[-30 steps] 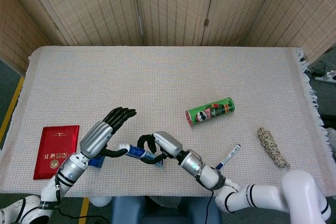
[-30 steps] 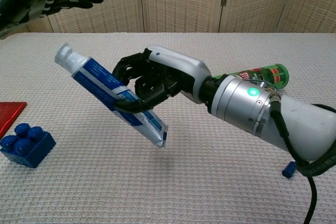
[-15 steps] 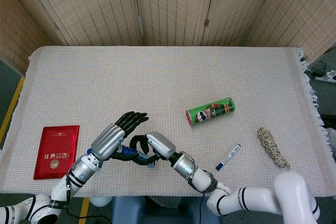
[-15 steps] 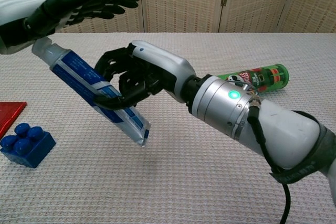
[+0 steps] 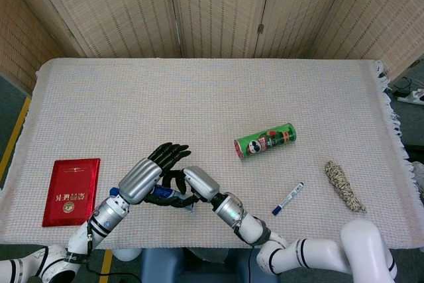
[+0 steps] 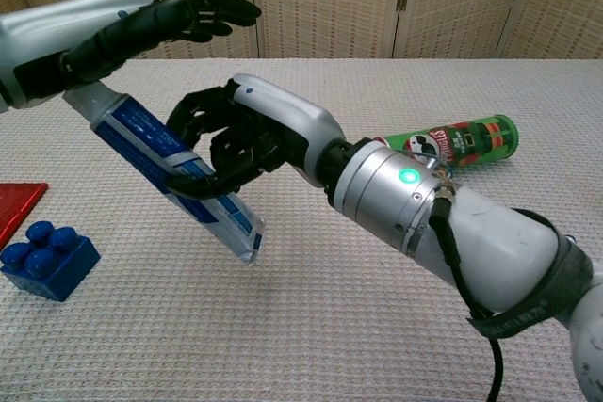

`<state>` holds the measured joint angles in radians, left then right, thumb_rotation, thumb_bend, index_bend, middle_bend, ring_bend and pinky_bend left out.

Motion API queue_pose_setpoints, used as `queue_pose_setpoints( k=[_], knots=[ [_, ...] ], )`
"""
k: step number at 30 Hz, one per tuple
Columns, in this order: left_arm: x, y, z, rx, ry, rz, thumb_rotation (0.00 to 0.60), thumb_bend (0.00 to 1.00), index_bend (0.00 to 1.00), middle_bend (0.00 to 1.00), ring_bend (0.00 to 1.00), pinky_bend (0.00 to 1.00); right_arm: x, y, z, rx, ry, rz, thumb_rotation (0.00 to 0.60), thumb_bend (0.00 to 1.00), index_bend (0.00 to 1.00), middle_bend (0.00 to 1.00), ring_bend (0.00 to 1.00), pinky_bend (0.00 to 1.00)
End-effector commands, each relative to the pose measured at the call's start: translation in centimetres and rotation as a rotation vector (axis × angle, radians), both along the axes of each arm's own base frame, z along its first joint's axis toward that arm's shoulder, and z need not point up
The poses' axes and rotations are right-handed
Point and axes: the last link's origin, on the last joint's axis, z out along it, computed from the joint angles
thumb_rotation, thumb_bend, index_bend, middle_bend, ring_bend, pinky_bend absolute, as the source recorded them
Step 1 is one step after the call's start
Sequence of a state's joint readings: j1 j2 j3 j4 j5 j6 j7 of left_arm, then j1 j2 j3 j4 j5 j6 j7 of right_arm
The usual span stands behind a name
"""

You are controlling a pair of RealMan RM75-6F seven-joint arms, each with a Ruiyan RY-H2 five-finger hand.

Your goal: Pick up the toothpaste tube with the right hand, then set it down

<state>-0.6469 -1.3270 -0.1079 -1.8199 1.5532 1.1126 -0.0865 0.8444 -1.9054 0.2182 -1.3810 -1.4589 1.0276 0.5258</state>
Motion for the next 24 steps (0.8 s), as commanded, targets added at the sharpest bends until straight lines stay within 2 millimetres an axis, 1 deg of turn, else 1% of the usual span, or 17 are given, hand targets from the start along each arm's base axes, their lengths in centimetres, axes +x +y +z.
queue_pose_setpoints(
  k=[1,5,9,12,15,18,19,20,24],
  knots=[
    [0.0,0.1,0.0,0.008,0.004,-0.002,0.0,0.13,0.03,0.07,0.03,0.0,0.0,0.0,0.0,0.0,0.001,0.0,0.6,0.76,0.75,0.61,0.7,0.64],
    [-0.2,0.2,0.4,0.037,0.013,-0.004,0.0,0.13,0.02,0.07,0.03,0.0,-0.5,0.0,0.0,0.0,0.028,0.005,0.6,0.76,0.75,0.61,0.7,0.64],
    [-0.5,0.2,1.5,0.067,-0.004,0.0,0.0,0.13,0.02,0.07,0.03,0.0,-1.6,-0.2,0.3,-0.011,0.098,0.02,0.6,0.76,0.75,0.61,0.71,0.64],
    [-1.1,0.1,2.4,0.095,-0.003,0.003,0.0,0.13,0.02,0.07,0.03,0.0,-2.8,-0.9,0.8,-0.032,0.198,0.039,0.6,0.76,0.75,0.61,0.71,0.64],
    [-2.2,0.2,3.0,0.131,0.02,0.013,0.0,0.13,0.02,0.07,0.03,0.0,-3.9,-2.1,1.4,-0.064,0.352,0.075,0.6,0.76,0.74,0.59,0.7,0.64],
    [-3.4,0.4,3.4,0.148,0.04,0.046,0.0,0.13,0.02,0.07,0.03,0.0,-4.4,-3.0,1.9,-0.077,0.485,0.1,0.6,0.76,0.71,0.57,0.68,0.62],
    [-3.5,0.4,3.4,0.148,0.04,0.047,0.0,0.13,0.02,0.07,0.03,0.0,-4.4,-3.0,2.0,-0.077,0.492,0.1,0.6,0.76,0.69,0.56,0.67,0.61],
    [-4.1,0.5,3.6,0.155,0.053,0.066,0.0,0.13,0.02,0.07,0.03,0.0,-4.7,-3.5,2.1,-0.101,0.558,0.121,0.6,0.76,0.68,0.55,0.66,0.6],
    [-5.5,0.4,4.0,0.168,0.085,0.099,0.0,0.13,0.02,0.07,0.03,0.0,-5.1,-4.3,1.9,-0.163,0.7,0.149,0.6,0.76,0.61,0.49,0.6,0.57]
  ],
)
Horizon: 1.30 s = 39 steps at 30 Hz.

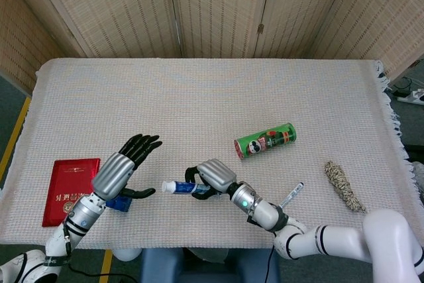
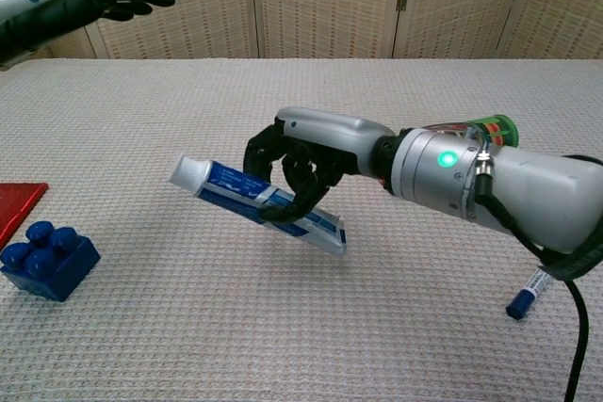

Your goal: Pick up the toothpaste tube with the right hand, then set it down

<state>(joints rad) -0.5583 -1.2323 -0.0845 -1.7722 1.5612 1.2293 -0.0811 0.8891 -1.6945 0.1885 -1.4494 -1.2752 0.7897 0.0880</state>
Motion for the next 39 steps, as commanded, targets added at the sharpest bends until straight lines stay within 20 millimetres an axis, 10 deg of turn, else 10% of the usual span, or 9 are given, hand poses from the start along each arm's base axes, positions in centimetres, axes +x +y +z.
queue_pose_setpoints(
  k=[1,6,10,15,22,30,35,39],
  knots=[
    [-1.0,0.0,0.3,0.009,0.023,0.025,0.0,0.13,0.02,0.07,0.03,0.0,-0.5,-1.2,0.1,-0.057,0.185,0.038,0.6,0.76,0.6,0.47,0.58,0.56],
    [-2.4,-0.3,0.8,0.024,0.043,0.063,0.0,0.13,0.02,0.07,0.03,0.0,-0.5,-1.4,-0.7,-0.091,0.269,0.039,0.6,0.76,0.43,0.37,0.49,0.47],
    [-3.6,-0.3,1.5,0.049,0.052,0.096,0.0,0.13,0.02,0.07,0.03,0.0,-0.1,-1.1,-0.3,-0.091,0.254,0.023,0.6,0.76,0.02,0.08,0.25,0.21],
    [-5.2,-0.2,2.4,0.075,0.072,0.144,0.0,0.13,0.02,0.07,0.03,0.0,0.4,-0.9,1.8,-0.128,0.167,0.011,0.6,0.76,0.0,0.0,0.12,0.1],
    [-8.2,-0.1,4.3,0.153,0.163,0.231,0.014,0.14,0.02,0.07,0.04,0.0,-3.2,-0.1,8.8,-0.336,0.064,-0.006,0.6,0.76,0.07,0.16,0.26,0.2],
    [-11.6,-0.5,6.5,0.236,0.207,0.375,0.447,0.26,0.04,0.07,0.06,0.0,-10.5,3.4,17.0,-0.54,0.192,-0.083,0.6,0.76,0.19,0.25,0.31,0.25],
    [-13.5,-1.6,7.5,0.272,0.225,0.436,0.593,0.26,0.05,0.07,0.06,0.0,-15.0,6.6,20.4,-0.629,0.264,-0.132,0.6,0.76,0.19,0.25,0.31,0.25],
    [-14.4,-2.7,8.0,0.311,0.245,0.455,0.6,0.27,0.06,0.08,0.08,0.0,-17.8,9.2,22.3,-0.665,0.302,-0.186,0.6,0.76,0.15,0.23,0.28,0.24]
  ],
)
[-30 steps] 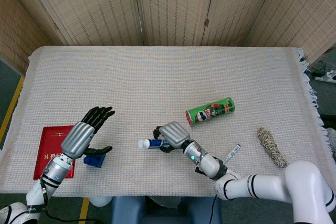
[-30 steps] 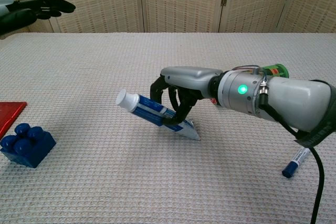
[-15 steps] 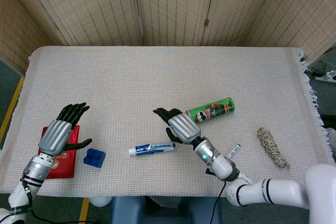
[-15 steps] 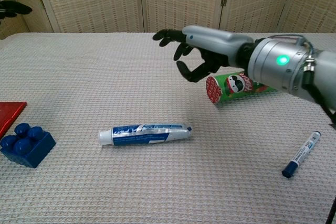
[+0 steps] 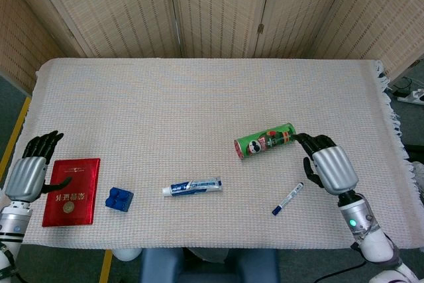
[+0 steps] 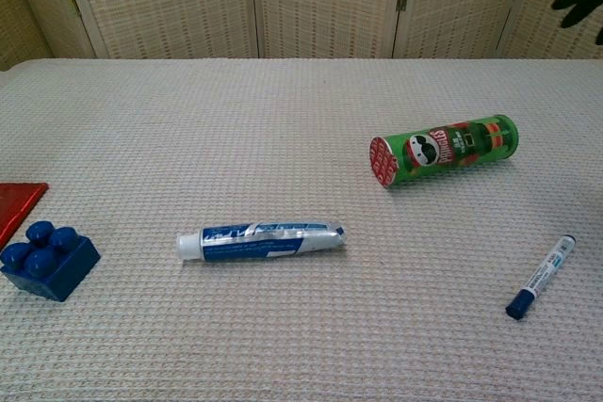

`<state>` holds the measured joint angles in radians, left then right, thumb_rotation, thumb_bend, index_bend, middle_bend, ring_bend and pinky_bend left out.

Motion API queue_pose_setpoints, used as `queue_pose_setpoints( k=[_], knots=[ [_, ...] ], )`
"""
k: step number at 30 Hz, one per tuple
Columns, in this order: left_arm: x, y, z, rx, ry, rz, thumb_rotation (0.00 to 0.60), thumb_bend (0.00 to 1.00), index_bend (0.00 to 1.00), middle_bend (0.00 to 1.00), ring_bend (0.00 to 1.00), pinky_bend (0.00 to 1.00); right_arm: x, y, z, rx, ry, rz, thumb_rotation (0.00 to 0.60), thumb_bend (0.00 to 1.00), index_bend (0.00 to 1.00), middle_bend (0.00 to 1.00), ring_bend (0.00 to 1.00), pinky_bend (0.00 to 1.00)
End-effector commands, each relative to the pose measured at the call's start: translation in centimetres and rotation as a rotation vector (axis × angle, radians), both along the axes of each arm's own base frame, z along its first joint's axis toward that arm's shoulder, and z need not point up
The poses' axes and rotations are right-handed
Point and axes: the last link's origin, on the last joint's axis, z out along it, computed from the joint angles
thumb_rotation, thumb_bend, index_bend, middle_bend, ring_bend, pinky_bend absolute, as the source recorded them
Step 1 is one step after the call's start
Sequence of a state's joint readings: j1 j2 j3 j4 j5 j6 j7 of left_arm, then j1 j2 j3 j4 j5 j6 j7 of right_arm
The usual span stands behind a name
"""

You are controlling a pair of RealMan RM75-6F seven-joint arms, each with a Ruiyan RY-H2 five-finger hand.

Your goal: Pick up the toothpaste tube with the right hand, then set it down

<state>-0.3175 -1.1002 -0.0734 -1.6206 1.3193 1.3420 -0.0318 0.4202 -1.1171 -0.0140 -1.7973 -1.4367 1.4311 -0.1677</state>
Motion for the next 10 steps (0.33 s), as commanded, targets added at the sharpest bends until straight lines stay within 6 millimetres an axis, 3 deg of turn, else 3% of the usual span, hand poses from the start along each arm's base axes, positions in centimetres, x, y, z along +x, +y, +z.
queue_pose_setpoints(
  k=[1,10],
  knots=[
    [-0.7,-0.9,0.4,0.031,0.031,0.008,0.6,0.27,0.06,0.08,0.08,0.0,-2.7,2.8,1.7,-0.036,0.015,-0.051,0.6,0.76,0.13,0.22,0.27,0.24],
    [-1.6,-4.2,-0.1,0.075,0.073,0.03,0.6,0.27,0.07,0.09,0.09,0.0,-7.2,7.6,4.7,-0.151,-0.027,-0.206,0.6,0.76,0.1,0.2,0.26,0.24]
  ],
)
